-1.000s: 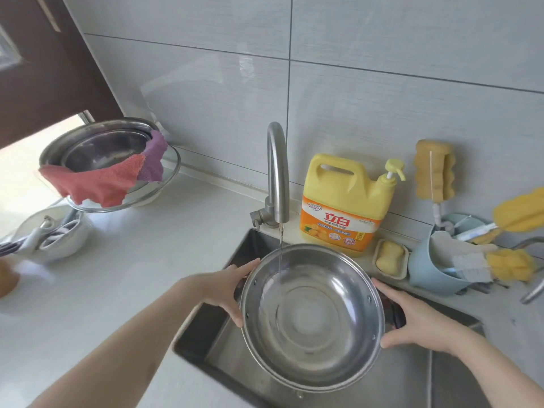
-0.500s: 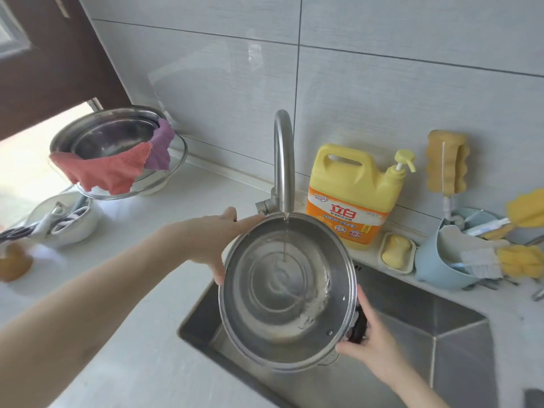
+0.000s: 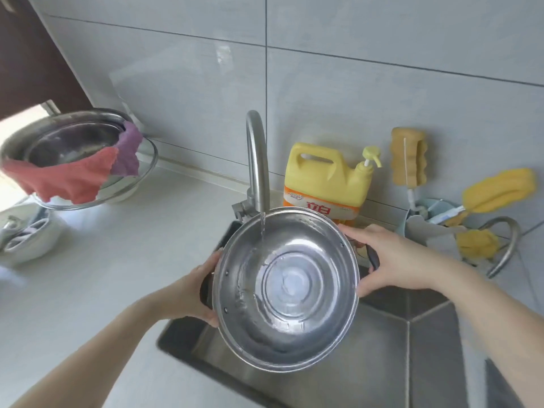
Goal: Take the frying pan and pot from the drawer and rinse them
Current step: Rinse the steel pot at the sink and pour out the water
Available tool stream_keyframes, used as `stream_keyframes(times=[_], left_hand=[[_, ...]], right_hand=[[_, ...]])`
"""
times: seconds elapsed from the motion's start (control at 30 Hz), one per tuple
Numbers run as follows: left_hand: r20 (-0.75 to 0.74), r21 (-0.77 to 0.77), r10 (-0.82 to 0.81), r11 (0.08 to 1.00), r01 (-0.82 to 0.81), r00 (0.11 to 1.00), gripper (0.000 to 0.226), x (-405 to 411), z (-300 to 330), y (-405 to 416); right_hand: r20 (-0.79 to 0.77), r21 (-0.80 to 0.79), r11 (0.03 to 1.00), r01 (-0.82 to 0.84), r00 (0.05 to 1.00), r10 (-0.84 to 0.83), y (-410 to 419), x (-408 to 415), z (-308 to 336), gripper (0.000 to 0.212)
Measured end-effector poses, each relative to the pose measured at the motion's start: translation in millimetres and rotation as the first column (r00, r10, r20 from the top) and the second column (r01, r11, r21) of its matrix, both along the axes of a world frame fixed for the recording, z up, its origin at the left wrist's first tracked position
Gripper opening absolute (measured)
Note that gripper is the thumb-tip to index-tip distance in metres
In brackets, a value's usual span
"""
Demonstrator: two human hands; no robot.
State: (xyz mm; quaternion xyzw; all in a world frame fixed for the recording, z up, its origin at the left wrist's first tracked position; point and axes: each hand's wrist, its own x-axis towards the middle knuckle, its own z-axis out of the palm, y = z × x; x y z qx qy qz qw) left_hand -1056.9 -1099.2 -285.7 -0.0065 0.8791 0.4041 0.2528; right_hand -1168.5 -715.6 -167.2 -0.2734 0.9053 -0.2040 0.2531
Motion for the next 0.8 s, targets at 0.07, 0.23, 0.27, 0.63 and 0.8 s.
stream_keyframes(times=[0.07, 0.23, 0.27, 0.63, 0.8], left_hand=[[0.120, 0.033, -0.094, 0.995, 0.091, 0.988, 0.136, -5.7, 6.7, 0.5], [0.336, -0.008, -0.307, 0.944, 0.329, 0.890, 0.119, -27.7, 47.3, -6.4], [0.367, -0.025, -0.323, 0.934, 0.357, 0.872, 0.115, -32.4, 57.6, -7.6], [0.102, -0.575, -0.302, 0.759, 0.304, 0.948, 0.130, -35.8, 111.5, 11.8], [-0.221, -0.518, -0.205, 0.853, 0.063, 0.954, 0.136, -16.6, 65.8, 2.9]], right_hand=[[0.075, 0.020, 1.000, -0.021, 0.997, 0.019, 6.1, -3.5, 4.1, 0.112], [0.402, -0.058, 0.994, 0.093, 0.913, -0.062, 27.7, 13.0, -32.8, 0.094], [0.437, -0.076, 0.988, 0.137, 0.895, -0.091, 31.8, 18.9, -48.2, 0.096], [0.434, -0.424, 0.782, 0.457, 0.860, -0.268, 12.4, 102.9, -170.1, 0.126], [0.042, -0.460, 0.821, 0.339, 0.932, -0.360, 16.5, 80.4, -142.0, 0.117]])
